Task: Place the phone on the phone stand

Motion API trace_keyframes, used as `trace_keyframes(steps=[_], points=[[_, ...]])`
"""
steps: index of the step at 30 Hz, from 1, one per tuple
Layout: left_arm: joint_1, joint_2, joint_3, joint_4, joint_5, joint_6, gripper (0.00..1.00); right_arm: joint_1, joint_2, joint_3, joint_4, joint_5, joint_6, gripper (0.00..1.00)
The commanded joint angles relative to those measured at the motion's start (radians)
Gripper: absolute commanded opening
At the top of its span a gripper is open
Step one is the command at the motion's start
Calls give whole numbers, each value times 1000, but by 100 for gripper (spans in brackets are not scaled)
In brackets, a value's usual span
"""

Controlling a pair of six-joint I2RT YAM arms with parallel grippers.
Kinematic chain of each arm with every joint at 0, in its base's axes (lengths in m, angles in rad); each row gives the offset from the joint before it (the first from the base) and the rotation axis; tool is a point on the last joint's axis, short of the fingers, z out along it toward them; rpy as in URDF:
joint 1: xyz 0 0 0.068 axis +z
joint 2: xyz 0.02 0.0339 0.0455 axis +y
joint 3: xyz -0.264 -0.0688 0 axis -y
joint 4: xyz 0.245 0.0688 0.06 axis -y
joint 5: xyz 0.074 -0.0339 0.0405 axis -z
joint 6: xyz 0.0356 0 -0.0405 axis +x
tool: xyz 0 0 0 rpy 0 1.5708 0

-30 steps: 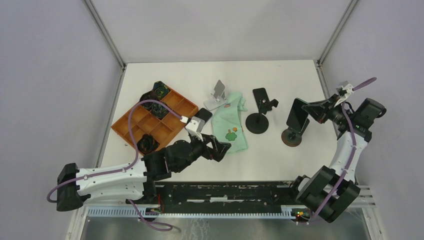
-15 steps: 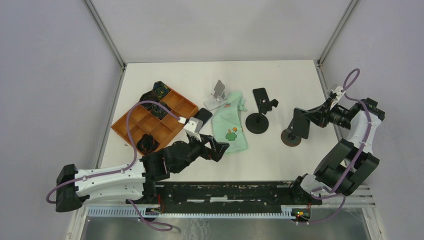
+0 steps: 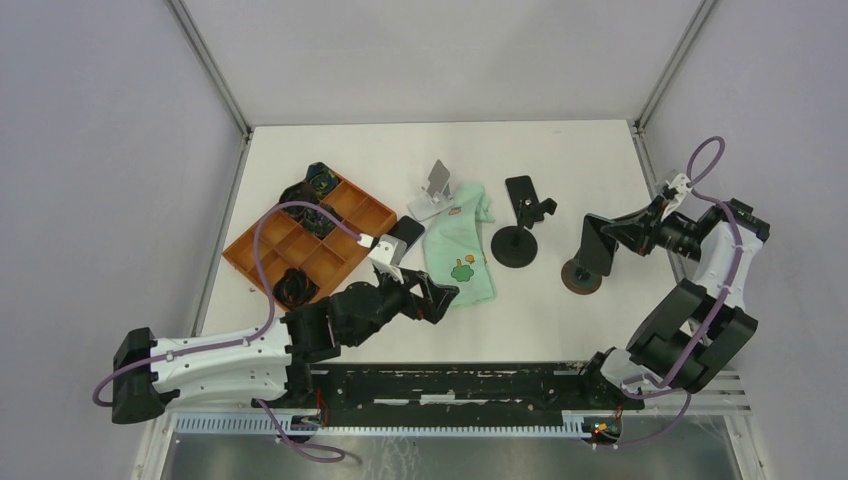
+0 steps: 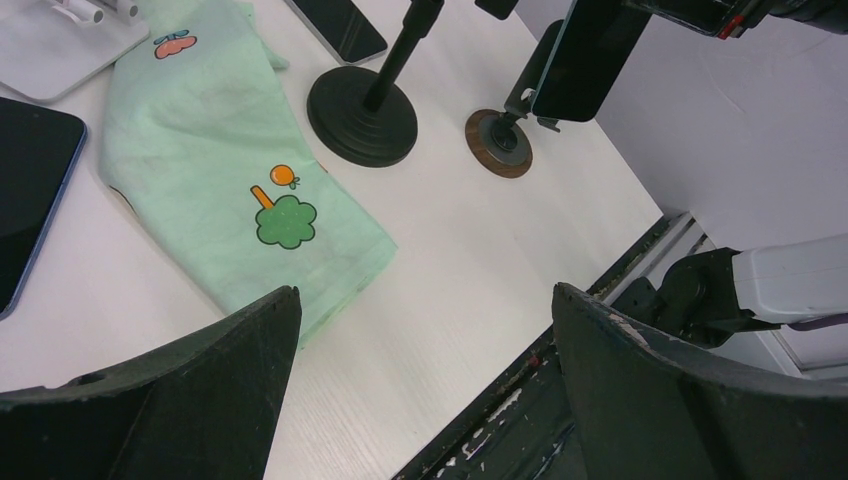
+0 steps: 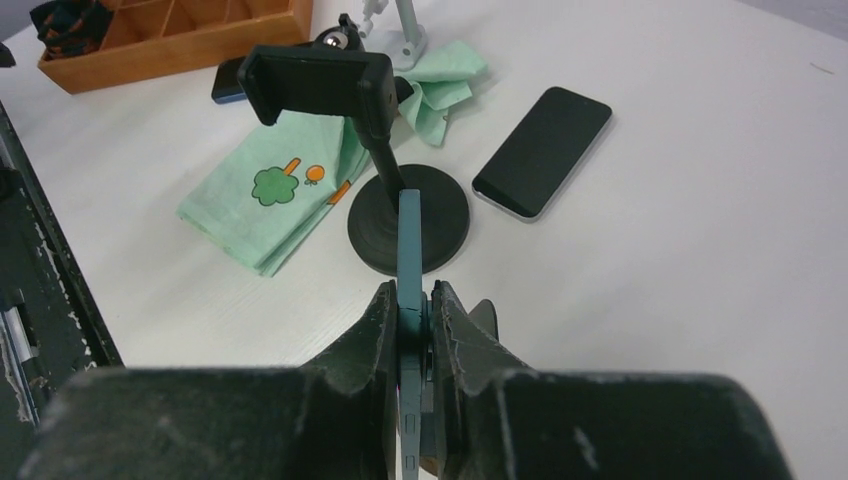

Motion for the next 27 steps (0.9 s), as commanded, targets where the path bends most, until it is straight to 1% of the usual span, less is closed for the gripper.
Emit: trace_keyframes(steps=[1, 11, 27], points=[[-3, 7, 17, 19, -23, 38, 100, 1, -19, 29, -20, -132, -20, 8], [-3, 17, 25, 20, -23, 41, 100, 1, 39, -7, -21, -177, -118, 9], [-3, 41, 42, 21, -18, 49, 100, -30, 91, -46, -19, -143, -218, 14]])
